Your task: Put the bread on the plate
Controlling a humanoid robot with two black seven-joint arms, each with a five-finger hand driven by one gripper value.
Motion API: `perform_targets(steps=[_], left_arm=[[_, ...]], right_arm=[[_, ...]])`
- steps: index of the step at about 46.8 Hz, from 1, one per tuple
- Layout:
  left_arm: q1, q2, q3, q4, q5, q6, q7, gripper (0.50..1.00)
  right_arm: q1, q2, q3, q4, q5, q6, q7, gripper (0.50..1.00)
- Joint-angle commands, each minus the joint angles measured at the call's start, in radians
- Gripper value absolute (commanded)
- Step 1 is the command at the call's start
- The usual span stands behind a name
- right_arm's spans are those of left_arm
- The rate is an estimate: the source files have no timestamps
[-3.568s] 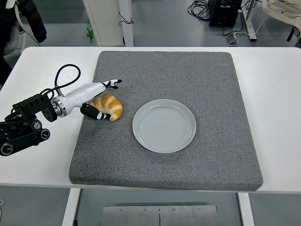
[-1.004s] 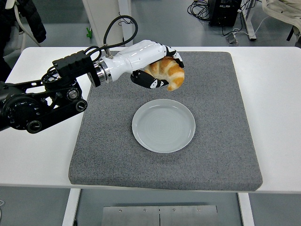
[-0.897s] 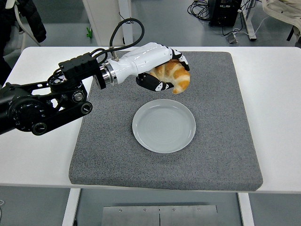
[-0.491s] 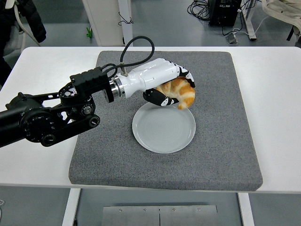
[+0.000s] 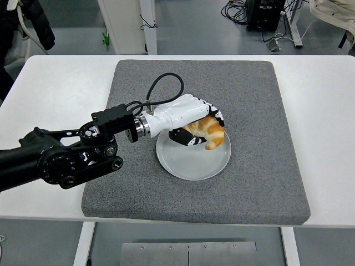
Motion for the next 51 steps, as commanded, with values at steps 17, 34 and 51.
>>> perform_targets(steps=[17, 34, 51], left_arm=[[0.021, -0.024, 0.030, 0.037, 0.000, 0.030, 0.000, 0.539], [0.038, -0.024, 0.053, 0.063, -0.001, 0.033, -0.002, 0.539], [0.053, -0.023, 0.055, 0.064, -0.008, 0.039, -0.002, 0.566]], right_arm=[[0.000, 0.000, -0.001, 0.000, 0.000, 0.000, 0.000, 1.000], [0.000, 0.000, -0.001, 0.000, 0.000, 0.000, 0.000, 1.000], [0.000, 0.000, 0.001, 0.000, 0.000, 0.000, 0.000, 1.000]])
